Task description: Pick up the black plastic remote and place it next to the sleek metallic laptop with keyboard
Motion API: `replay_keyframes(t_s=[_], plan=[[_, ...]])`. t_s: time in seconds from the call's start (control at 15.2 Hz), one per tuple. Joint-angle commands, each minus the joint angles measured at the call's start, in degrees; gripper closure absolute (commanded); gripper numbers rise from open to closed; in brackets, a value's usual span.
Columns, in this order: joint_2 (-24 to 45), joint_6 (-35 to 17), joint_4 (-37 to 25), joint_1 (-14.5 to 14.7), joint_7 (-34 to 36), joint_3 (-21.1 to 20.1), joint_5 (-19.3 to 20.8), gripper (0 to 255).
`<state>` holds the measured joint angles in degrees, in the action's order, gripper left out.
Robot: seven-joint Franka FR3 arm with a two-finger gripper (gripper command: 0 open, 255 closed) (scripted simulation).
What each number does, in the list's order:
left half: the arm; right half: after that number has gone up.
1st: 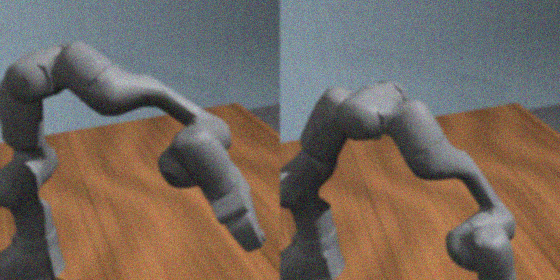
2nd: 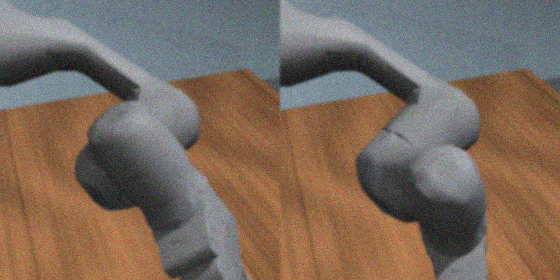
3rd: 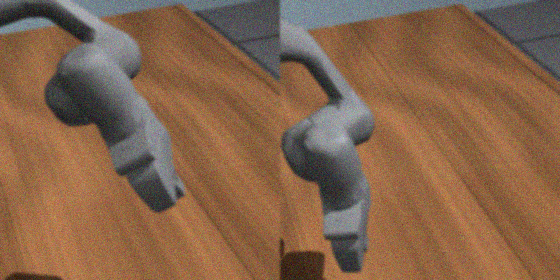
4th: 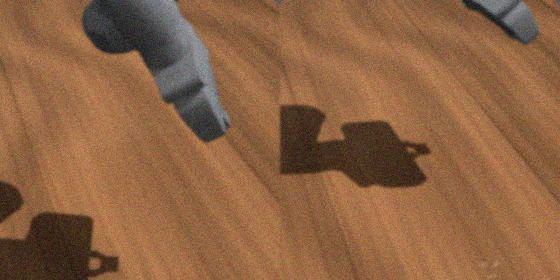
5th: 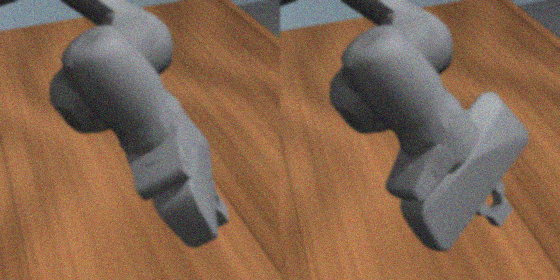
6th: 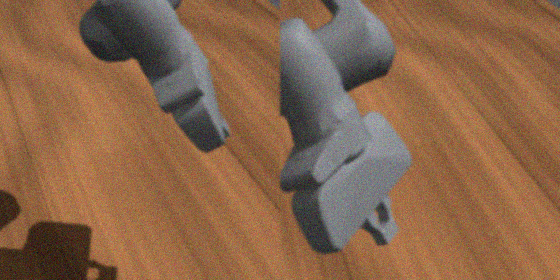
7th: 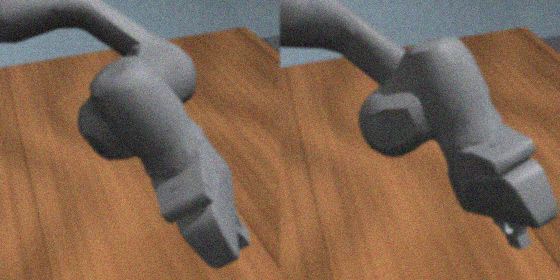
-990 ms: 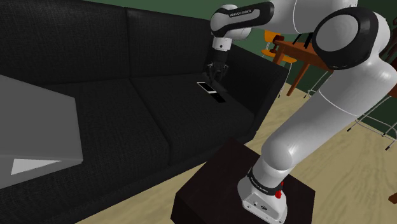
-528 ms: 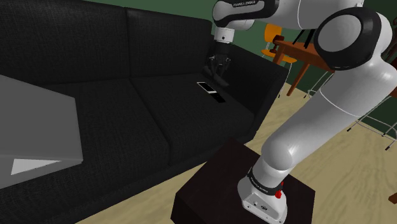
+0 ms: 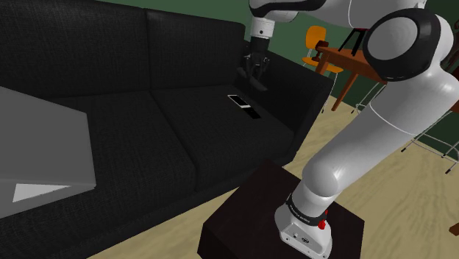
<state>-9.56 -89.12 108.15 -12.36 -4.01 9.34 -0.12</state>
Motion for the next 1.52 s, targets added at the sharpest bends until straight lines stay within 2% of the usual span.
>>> replay_keyframes(t_s=[0.0,0.73,1.45], plan=[[-0.3,0.5,-0.2,0.6,1.3,-0.8,-0.3,255],[0.2,-0.4,-0.5,7.2,16.3,-9.7,-4.3,255],[7.7,-1.1,-8.7,13.9,31.1,-18.0,-6.6,255]])
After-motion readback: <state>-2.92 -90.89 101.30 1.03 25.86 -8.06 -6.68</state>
